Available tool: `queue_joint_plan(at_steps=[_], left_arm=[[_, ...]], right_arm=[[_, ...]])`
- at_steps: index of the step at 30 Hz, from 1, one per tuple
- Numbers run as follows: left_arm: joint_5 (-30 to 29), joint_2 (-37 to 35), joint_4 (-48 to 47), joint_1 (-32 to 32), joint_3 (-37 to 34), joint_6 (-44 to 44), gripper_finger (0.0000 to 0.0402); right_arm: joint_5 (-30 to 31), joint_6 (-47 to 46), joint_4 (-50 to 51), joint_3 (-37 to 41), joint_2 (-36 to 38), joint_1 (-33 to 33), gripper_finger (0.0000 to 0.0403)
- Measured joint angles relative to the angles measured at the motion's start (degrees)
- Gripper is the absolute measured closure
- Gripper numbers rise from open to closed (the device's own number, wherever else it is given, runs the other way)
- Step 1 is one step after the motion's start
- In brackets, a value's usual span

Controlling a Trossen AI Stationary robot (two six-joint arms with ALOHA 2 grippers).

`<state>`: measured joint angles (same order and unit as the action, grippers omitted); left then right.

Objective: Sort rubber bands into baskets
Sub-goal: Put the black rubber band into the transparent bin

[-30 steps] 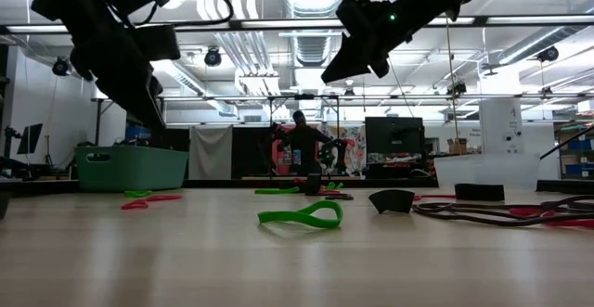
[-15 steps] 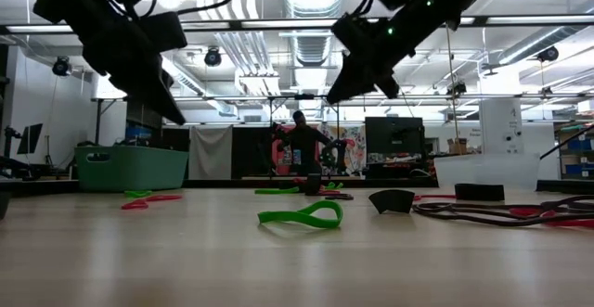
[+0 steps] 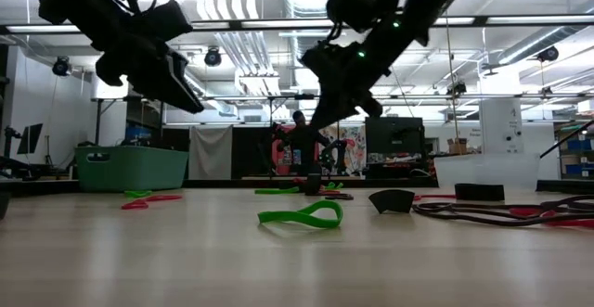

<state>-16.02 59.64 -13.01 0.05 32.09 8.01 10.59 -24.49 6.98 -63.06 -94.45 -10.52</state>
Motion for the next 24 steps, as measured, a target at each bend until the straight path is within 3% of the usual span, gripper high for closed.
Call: queue_joint_plan(at_steps=[4, 8, 13, 20, 24], left_arm=[[0.01, 0.0, 1.32, 0.04, -0.4, 3.45, 0.029], [0.01, 0.0, 1.32, 0.04, -1.23, 3.5, 0.029], [0.01, -0.02, 1.46, 0.04, -2.72, 1.64, 0.029], [-0.36, -0.28, 1.28, 0.04, -6.68, -0.67, 0.029], [-4.74, -0.76, 1.46, 0.06, -7.27, -2.12, 0.029]], right_arm=[[0.16, -12.28, 13.98, -7.87, -4.3, -0.63, 0.0394], [2.59, -15.16, 28.09, -18.15, -10.43, -0.65, 0.0393], [2.5, -15.38, 38.62, -28.17, -17.84, -0.47, 0.0382], [0.52, -17.39, 39.94, -29.52, -20.88, -0.61, 0.0318], [1.31, -18.51, 39.16, -29.42, -20.66, -0.63, 0.0264]])
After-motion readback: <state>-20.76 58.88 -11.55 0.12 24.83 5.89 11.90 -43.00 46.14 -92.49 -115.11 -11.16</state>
